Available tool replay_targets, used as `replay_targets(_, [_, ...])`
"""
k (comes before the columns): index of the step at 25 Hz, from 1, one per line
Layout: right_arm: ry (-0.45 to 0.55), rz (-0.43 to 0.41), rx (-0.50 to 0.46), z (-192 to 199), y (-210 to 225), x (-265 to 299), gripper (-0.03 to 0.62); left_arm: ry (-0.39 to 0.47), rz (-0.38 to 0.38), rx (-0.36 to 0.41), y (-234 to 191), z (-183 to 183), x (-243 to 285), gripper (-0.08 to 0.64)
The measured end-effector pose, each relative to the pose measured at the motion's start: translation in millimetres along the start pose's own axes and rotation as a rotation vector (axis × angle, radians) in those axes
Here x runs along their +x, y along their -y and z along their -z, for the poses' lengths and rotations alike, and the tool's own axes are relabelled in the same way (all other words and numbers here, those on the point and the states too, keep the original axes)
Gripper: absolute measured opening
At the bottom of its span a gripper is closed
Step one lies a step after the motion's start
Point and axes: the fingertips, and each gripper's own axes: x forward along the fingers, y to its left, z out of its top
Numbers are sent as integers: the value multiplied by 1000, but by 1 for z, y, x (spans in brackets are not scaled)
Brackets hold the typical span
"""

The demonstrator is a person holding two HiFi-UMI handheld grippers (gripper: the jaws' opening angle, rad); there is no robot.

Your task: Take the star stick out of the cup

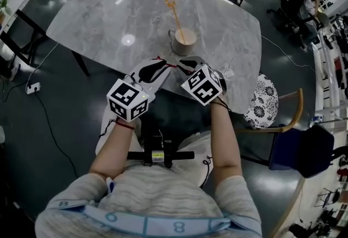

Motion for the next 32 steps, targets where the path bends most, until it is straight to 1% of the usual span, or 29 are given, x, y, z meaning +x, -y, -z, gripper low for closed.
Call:
replay_targets(2, [29,-1,26,-6,5,-4,26,-3,7,-2,1,2,3,69])
replay_targets(6, [64,7,44,-18,15,-15,26,-3,10,-4,1,2,6,69])
replay_targets(10, [118,22,112,-31,27,-24,26,2,7,-5,-1,1,6,69])
replay_targets(18, [209,72,201,-59,65,-28,26,8,2,-7,-3,-1,5,69])
replay_targets(25, [225,114,271,-66,94,-14,26,10,3,-14,-6,0,4,69])
replay_targets(32, [187,152,348,-67,118,6,26,13,1,-25,-11,4,4,69])
